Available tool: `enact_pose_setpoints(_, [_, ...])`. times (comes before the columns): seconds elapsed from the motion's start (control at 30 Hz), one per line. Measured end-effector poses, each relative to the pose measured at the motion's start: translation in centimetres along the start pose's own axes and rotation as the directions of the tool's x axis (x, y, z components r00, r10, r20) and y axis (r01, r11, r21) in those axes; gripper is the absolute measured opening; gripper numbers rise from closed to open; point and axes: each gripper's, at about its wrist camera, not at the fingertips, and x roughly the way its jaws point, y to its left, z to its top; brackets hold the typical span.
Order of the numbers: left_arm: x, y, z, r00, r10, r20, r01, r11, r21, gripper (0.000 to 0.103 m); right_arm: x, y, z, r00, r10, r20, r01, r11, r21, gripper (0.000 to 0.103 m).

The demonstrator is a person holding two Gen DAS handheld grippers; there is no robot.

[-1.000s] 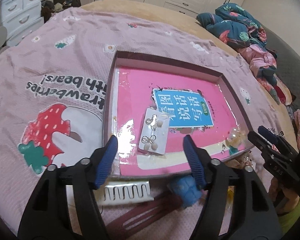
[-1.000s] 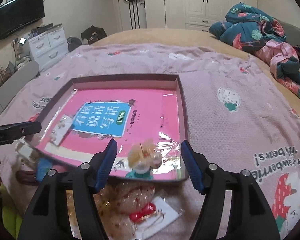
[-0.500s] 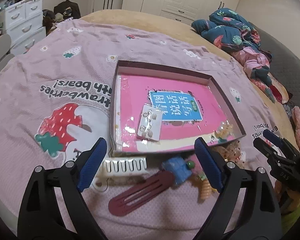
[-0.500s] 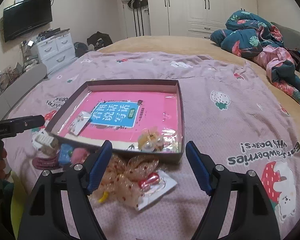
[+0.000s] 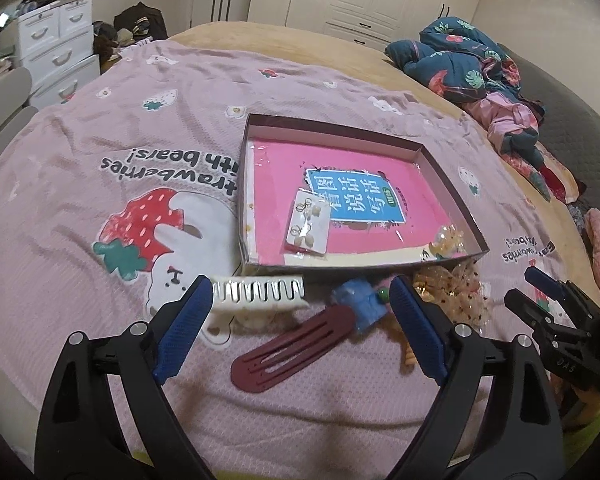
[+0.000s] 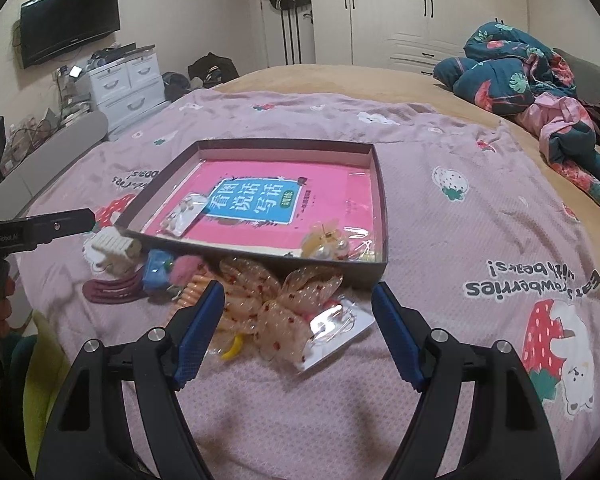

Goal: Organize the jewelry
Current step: 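Withdraw both open tools back toward the remaining accessories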

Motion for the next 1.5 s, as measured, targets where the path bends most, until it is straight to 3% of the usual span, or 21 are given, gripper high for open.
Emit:
enact_pose_setpoints(0.77, [1.2, -0.1, -5.3, 0.994, 0.052, -0.094, -0.04, 0.992, 0.122, 0.083, 0.1, 2.1, -2.6, 0.997, 0.049, -0.054, -0.052, 0.997, -0.048, 0.075])
enact_pose_setpoints(1.2, [4.6, -2.0, -4.6, 0.99, 0.074, -0.119, -0.036, 0.955, 0.293, 0.083, 1.8, 1.8, -3.1, 0.997, 0.04, -0.072, -0.044, 0.997, -0.057, 0.075])
enact_pose_setpoints(1.33, [5.7, -2.4, -4.1, 0.989, 0.069, -0.134, -0.023, 0.948, 0.316, 0.082, 3.2, 1.4, -2.9, 0.996, 0.022, -0.082, -0.028, 0.997, -0.076, 0.069])
enact_pose_setpoints(1.5, [7.2, -2.7, -4.2, 0.984, 0.05, -0.174, 0.011, 0.943, 0.332, 0.073, 4.7, 1.1, -2.5, 0.995, 0.017, -0.096, -0.026, 0.996, -0.09, 0.063])
